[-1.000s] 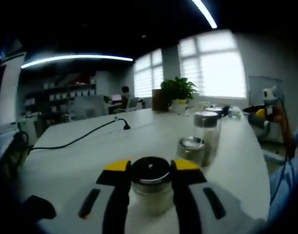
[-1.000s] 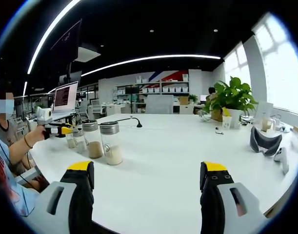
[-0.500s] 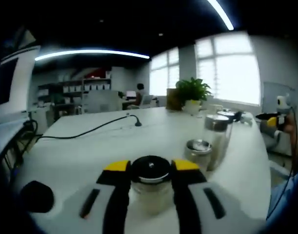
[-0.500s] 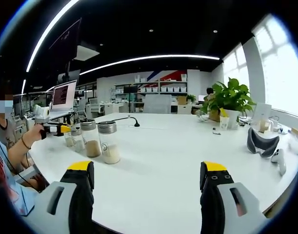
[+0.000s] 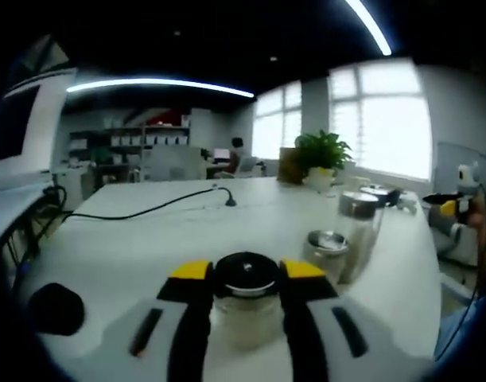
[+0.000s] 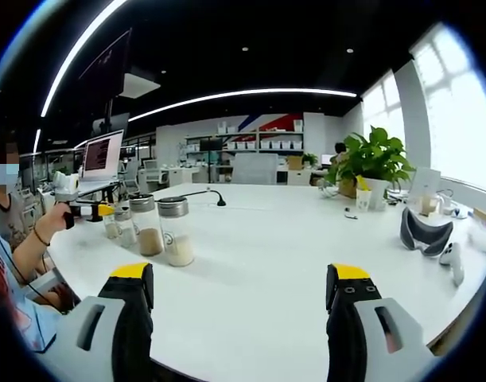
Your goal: Rotate the seasoning bottle until the label or dispensing opening points toward the visible target arrow and the bottle remains upright within the marked orientation range
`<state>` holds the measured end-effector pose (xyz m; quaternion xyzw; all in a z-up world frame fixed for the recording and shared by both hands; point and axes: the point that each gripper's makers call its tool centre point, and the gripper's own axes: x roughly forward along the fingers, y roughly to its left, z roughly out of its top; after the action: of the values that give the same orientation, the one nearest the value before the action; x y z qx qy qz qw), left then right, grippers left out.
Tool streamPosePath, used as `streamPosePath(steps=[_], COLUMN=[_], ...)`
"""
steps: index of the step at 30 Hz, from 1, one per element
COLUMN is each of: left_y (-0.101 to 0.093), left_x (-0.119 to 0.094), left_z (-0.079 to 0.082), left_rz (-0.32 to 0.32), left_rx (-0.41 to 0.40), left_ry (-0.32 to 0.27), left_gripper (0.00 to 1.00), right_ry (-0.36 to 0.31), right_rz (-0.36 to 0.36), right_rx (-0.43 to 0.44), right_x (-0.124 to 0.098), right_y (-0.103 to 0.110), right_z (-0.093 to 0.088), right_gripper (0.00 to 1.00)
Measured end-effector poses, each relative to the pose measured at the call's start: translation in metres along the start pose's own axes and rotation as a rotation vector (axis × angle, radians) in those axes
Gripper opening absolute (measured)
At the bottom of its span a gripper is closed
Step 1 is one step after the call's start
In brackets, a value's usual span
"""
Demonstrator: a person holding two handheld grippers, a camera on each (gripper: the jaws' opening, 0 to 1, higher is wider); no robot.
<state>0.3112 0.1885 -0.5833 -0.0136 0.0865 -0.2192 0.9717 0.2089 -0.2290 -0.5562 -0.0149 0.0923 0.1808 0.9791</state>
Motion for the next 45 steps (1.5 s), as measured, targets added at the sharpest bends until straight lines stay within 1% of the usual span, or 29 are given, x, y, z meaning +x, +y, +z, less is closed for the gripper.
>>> streamPosePath(steps=[5, 9, 14, 17, 21, 24, 26, 28, 30, 31, 34, 39, 45], left_y=[0.001, 0.002, 0.002, 0.003, 0.003, 0.003, 0.004, 0.002, 0.003, 0.004, 0.006, 0.006, 0.006], left_x=[0.000, 0.000, 0.001, 0.001, 0.001, 0.001, 0.001, 0.002, 0.002, 0.001, 0.000, 0.001, 0.001], left_z=[0.000, 0.000, 0.000, 0.000, 0.000, -0.001, -0.001, -0.001, -0.001, -0.001, -0.001, -0.001, -0.001], left_rz=[0.009, 0.015, 0.022, 0.038, 0.061, 0.074, 0.078, 0.084, 0.094, 0.101, 0.110, 0.128, 0.123], left_rx=[-0.021, -0.018, -0.015, -0.018, -0.022, -0.008, -0.016, -0.002, -0.013, -0.043, -0.054, -0.056, -0.052], left_ry=[-0.003, -0.004, 0.006, 0.008, 0.018, 0.025, 0.027, 0.029, 0.028, 0.025, 0.014, 0.001, -0.007], left_gripper=[0.34, 0.34, 0.34, 0.34, 0.34, 0.34, 0.34, 0.34, 0.34, 0.34, 0.34, 0.34, 0.34], right_ry=[0.009, 0.014, 0.025, 0.019, 0.029, 0.030, 0.032, 0.032, 0.032, 0.033, 0.040, 0.036, 0.043], right_rz=[-0.001, 0.006, -0.008, -0.008, -0.002, -0.007, -0.011, -0.014, -0.014, -0.011, -0.009, -0.011, -0.027], right_rx=[0.005, 0.006, 0.013, 0.019, 0.015, 0.018, 0.013, 0.015, 0.018, 0.018, 0.018, 0.017, 0.014], right_x=[0.002, 0.003, 0.002, 0.002, 0.003, 0.003, 0.003, 0.002, 0.002, 0.003, 0.003, 0.002, 0.000], right_y=[-0.001, 0.000, -0.004, -0.003, -0.002, -0.003, -0.004, -0.004, -0.004, -0.003, -0.003, -0.004, -0.009], right_z=[-0.002, -0.004, -0.007, -0.006, -0.008, -0.008, -0.008, -0.009, -0.009, -0.010, -0.011, -0.011, -0.013], right_gripper=[0.92, 0.92, 0.92, 0.92, 0.92, 0.92, 0.92, 0.92, 0.92, 0.92, 0.92, 0.92, 0.92])
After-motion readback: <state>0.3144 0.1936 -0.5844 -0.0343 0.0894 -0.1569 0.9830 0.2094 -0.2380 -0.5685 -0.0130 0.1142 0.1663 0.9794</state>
